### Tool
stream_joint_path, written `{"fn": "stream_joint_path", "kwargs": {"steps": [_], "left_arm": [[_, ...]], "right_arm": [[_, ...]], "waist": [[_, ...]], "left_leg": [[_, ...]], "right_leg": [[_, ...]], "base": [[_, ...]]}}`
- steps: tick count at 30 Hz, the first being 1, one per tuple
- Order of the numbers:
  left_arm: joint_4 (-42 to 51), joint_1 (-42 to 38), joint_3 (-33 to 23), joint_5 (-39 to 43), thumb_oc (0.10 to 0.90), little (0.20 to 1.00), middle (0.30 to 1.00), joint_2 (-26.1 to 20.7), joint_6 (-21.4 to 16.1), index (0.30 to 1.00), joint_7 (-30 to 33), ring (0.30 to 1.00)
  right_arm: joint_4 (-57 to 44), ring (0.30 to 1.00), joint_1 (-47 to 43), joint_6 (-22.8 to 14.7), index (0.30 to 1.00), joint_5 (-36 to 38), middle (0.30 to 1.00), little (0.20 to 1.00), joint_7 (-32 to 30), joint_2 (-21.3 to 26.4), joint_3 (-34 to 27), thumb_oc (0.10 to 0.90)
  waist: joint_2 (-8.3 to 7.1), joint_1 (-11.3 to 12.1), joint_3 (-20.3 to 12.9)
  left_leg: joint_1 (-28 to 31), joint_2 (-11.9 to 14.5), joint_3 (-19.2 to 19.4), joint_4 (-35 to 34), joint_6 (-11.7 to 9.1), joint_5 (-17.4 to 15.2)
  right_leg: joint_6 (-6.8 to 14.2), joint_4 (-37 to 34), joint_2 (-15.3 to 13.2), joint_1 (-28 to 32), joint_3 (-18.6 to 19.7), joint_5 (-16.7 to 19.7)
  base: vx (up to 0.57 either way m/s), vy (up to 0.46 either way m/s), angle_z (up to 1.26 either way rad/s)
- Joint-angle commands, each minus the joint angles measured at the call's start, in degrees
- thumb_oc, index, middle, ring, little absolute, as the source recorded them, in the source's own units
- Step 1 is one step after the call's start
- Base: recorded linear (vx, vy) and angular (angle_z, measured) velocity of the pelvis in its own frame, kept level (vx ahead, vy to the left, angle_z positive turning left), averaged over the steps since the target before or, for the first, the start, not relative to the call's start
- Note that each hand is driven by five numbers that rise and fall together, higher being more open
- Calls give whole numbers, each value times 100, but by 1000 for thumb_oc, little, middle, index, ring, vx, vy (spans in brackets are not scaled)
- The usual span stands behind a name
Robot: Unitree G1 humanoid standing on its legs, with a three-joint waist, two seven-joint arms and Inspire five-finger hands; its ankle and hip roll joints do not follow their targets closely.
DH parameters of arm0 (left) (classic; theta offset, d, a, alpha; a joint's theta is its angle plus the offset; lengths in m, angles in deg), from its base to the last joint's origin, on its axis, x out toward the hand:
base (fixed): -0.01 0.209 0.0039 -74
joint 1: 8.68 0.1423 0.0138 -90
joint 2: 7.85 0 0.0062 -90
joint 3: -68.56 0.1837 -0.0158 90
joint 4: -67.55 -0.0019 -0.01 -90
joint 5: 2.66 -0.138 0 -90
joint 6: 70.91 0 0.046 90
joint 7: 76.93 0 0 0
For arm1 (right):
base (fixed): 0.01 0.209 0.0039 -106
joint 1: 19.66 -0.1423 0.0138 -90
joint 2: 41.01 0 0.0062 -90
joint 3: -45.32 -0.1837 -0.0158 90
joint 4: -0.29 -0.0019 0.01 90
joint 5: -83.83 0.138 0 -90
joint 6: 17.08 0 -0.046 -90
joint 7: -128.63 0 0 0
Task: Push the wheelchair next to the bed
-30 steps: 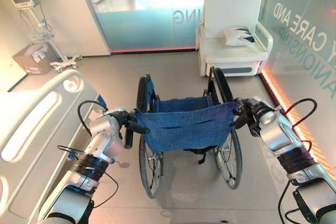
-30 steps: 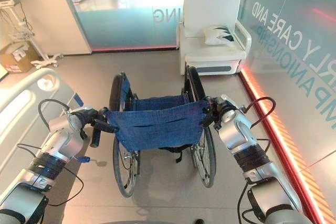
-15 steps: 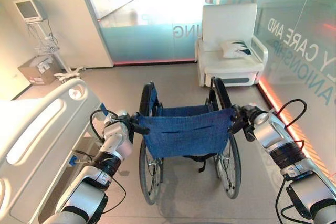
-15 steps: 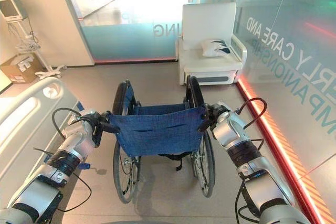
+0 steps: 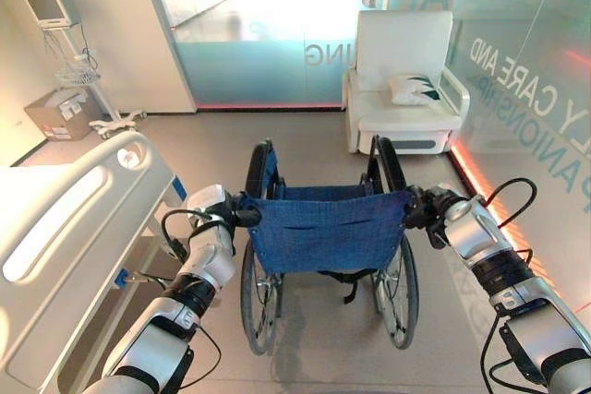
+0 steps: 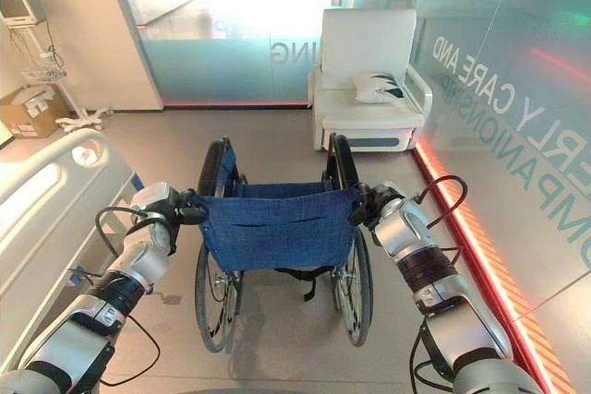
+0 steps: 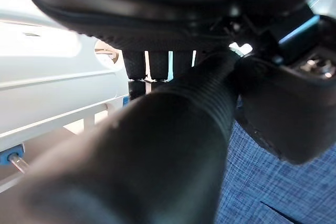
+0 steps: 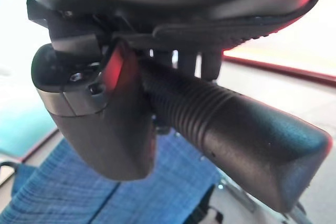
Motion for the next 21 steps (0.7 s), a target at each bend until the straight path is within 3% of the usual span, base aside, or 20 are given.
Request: {"fn": "stream_joint_path", "kwargs": {"steps": [1, 12, 16, 21], "left_arm": [[-1312, 1149, 629, 251, 400, 300, 300, -8, -259, 300, -779, 300], [-1228, 1083, 810, 355, 400, 300, 300, -9, -376, 300, -786, 300], [-1107, 1051, 730, 783, 400, 300, 300, 15, -498, 300, -342, 300], [-859, 1072, 441, 1419, 400, 300, 300, 39, -941, 300, 282, 300]], "right_arm": [[390, 300, 265, -853, 300, 680, 300, 300, 582, -123, 583, 400], [358, 300, -5, -1205, 300, 537, 300, 300, 343, -69, 607, 400], [246, 300, -59, -1335, 300, 598, 300, 300, 6, -153, 570, 400], [75, 300, 92, -1499, 300, 479, 300, 300, -317, -206, 459, 400]], "waist": [[-336, 158, 756], [-265, 97, 715], [-234, 90, 699], [-202, 91, 648]], "left_leg": [[-153, -828, 102, -14, 547, -16], [-143, -837, 109, -14, 555, -36], [-132, -841, 98, -14, 554, -37], [-126, -849, 75, -14, 547, -41]], "right_leg": [[-525, 85, 509, 185, -187, -67], [-523, 73, 516, 180, -136, -79], [-521, 70, 519, 190, -115, -76], [-530, 60, 518, 206, -107, -83]], "base": [[0, 0, 0], [-1, 3, 0], [0, 0, 0], [0, 0, 0]]}}
